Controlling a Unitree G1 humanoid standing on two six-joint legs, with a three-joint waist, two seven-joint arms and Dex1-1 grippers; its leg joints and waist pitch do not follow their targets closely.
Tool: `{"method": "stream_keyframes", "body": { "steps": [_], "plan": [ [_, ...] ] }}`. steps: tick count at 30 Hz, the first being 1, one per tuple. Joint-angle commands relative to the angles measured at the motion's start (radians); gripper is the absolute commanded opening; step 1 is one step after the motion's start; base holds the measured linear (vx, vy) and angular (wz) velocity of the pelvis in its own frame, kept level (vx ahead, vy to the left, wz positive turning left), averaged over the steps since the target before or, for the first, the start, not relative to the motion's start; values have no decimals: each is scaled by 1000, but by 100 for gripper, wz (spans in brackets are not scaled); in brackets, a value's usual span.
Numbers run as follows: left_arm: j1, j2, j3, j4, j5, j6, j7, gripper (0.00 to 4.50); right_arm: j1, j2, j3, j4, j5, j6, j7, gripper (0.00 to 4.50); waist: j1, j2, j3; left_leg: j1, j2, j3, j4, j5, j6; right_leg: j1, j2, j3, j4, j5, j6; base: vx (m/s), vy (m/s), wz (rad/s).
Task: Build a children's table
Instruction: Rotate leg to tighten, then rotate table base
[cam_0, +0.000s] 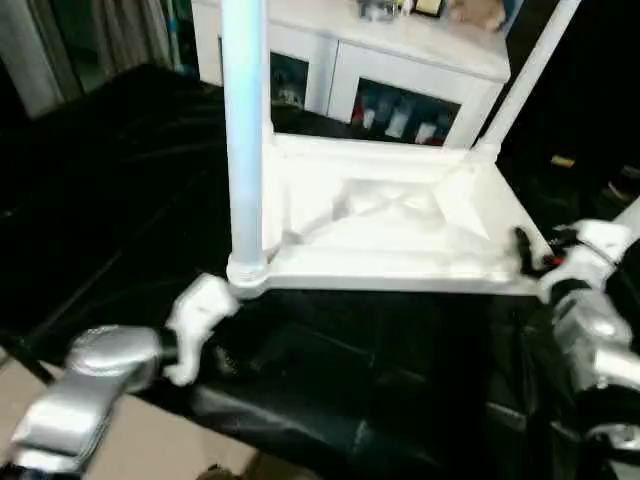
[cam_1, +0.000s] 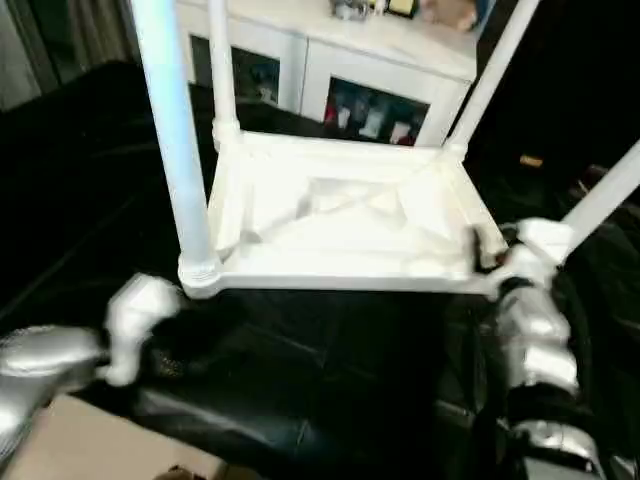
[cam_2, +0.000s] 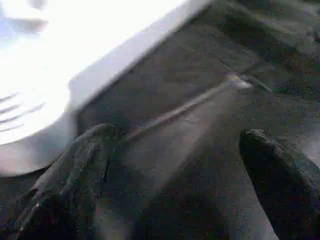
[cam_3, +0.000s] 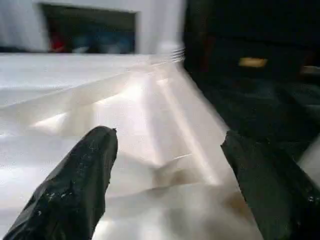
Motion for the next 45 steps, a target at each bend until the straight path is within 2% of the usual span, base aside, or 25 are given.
{"method": "stream_keyframes", "body": {
  "steps": [1,2,4,8,11,12,13,15,16,18,19,20,21,24,25,26,27,28,30,31,32,33,35,40,45],
  "plan": [
    [-6,12,122,42,-48,-52,10,446,53,18,33,-61,-7,24,31,377,1,6,-56,23,11,-4,-71,-264,11,24,-18,17,-77,-165,-150,0,0,0],
    [-10,11,137,49,-55,-57,14,446,61,22,36,-71,-6,26,33,377,1,8,-57,25,12,-5,-72,-270,6,23,-18,16,-75,-162,-151,0,0,0],
    [-26,20,182,91,-83,-95,24,446,115,49,40,-126,1,29,31,377,5,1,-57,28,13,-5,-73,-281,3,21,-16,16,-74,-152,-151,0,0,0],
    [-71,-9,226,139,-128,-122,60,446,200,89,20,-187,-10,7,-39,377,15,13,-57,32,13,-4,-77,-292,-13,18,-19,17,-72,-127,-150,0,0,0],
    [-110,-51,244,158,-166,-122,70,446,251,117,-13,-224,-3,4,-102,377,14,6,-58,29,12,-6,-79,-323,-29,21,-22,16,-73,-155,-143,0,0,0],
    [-131,-70,244,169,-176,-127,75,446,271,125,-23,-238,-4,4,-123,377,14,7,-58,28,12,-7,-80,-335,-35,21,-24,17,-77,-177,-134,0,0,0],
    [-163,-99,243,187,-189,-135,79,446,300,138,-37,-259,-7,3,-154,377,20,8,-58,36,13,-5,-77,-343,-38,14,-25,18,-79,-176,-131,0,0,0],
    [-183,-115,239,198,-199,-136,75,446,317,146,-43,-272,-10,7,-166,377,16,5,-59,23,10,-10,-82,-334,-43,25,-25,16,-77,-173,-121,0,0,0],
    [-194,-120,233,206,-200,-134,73,446,324,148,-43,-277,-11,7,-166,377,11,3,-58,23,9,-10,-80,-336,-41,24,-24,16,-78,-174,-116,0,0,0],
    [-244,-134,204,253,-193,-147,73,446,351,151,-47,-301,-18,12,-182,377,7,9,-60,21,9,-12,-80,-327,-41,27,-24,16,-76,-163,-113,0,0,0],
    [-289,-148,183,297,-186,-151,73,446,370,153,-53,-319,-15,18,-192,377,8,14,-60,25,8,-11,-78,-320,-39,24,-24,18,-77,-147,-110,0,0,0],
    [-303,-152,179,310,-186,-146,73,446,374,154,-56,-324,-11,20,-194,377,8,11,-61,24,7,-10,-78,-316,-38,25,-23,17,-78,-139,-109,0,0,0],
    [-316,-158,174,322,-190,-141,67,446,375,153,-58,-325,-8,22,-194,377,6,16,-62,24,7,-12,-78,-307,-39,28,-24,17,-72,-119,-115,0,0,0],
    [-348,-178,163,339,-212,-111,44,446,371,150,-52,-326,-7,33,-186,377,5,11,-63,24,8,-10,-74,-286,-32,29,-23,16,-70,-77,-130,0,0,0],
    [-362,-192,158,335,-239,-85,30,446,360,142,-39,-316,-3,42,-163,377,3,19,-63,27,7,-8,-73,-286,-29,28,-20,15,-69,-52,-144,0,0,0],
    [-371,-200,150,327,-268,-58,13,446,347,134,-23,-302,-8,51,-141,377,4,17,-64,26,7,-9,-72,-287,-27,31,-21,15,-67,-50,-150,0,0,0],
    [-376,-205,139,314,-295,-26,-9,446,333,126,-9,-286,-14,56,-120,377,5,21,-63,26,7,-8,-73,-290,-24,31,-22,15,-67,-58,-162,0,0,0],
    [-373,-204,112,272,-368,62,-62,446,297,111,15,-238,-30,56,-84,377,3,17,-63,25,7,-7,-72,-291,-23,33,-21,14,-67,-69,-170,0,0,0],
    [-371,-202,105,256,-394,96,-78,446,285,107,21,-220,-34,54,-74,377,5,20,-61,28,8,-5,-72,-285,-22,29,-22,15,-68,-82,-179,0,0,0],
    [-358,-181,82,222,-438,162,-128,446,262,99,29,-189,-43,56,-64,377,8,16,-63,28,8,-4,-71,-269,-19,32,-22,15,-66,-70,-184,0,0,0],
    [-358,-181,81,222,-439,163,-128,446,262,99,29,-189,-43,56,-64,377,11,19,-64,29,8,-4,-69,-253,-18,32,-23,15,-62,-52,-188,0,0,0],
    [-350,-170,71,205,-459,191,-151,446,248,95,34,-173,-46,60,-54,377,11,16,-64,27,6,-3,-68,-227,-12,35,-19,14,-59,-20,-191,0,0,0],
    [-331,-142,52,158,-508,257,-200,446,217,83,48,-132,-59,61,-34,377,10,6,-63,25,7,0,-68,-214,-4,37,-20,14,-61,-13,-189,0,0,0],
    [-304,-82,15,32,-630,425,-261,446,152,62,74,-51,-77,59,23,377,5,6,-63,25,7,0,-67,-217,-10,38,-21,14,-59,-56,-192,0,0,0],
    [-323,-92,-45,-5,-619,441,-263,446,102,58,113,-7,-93,55,85,377,-1,2,-62,22,7,1,-66,-200,-9,40,-22,17,-63,-74,-178,0,0,0]
  ]
}}
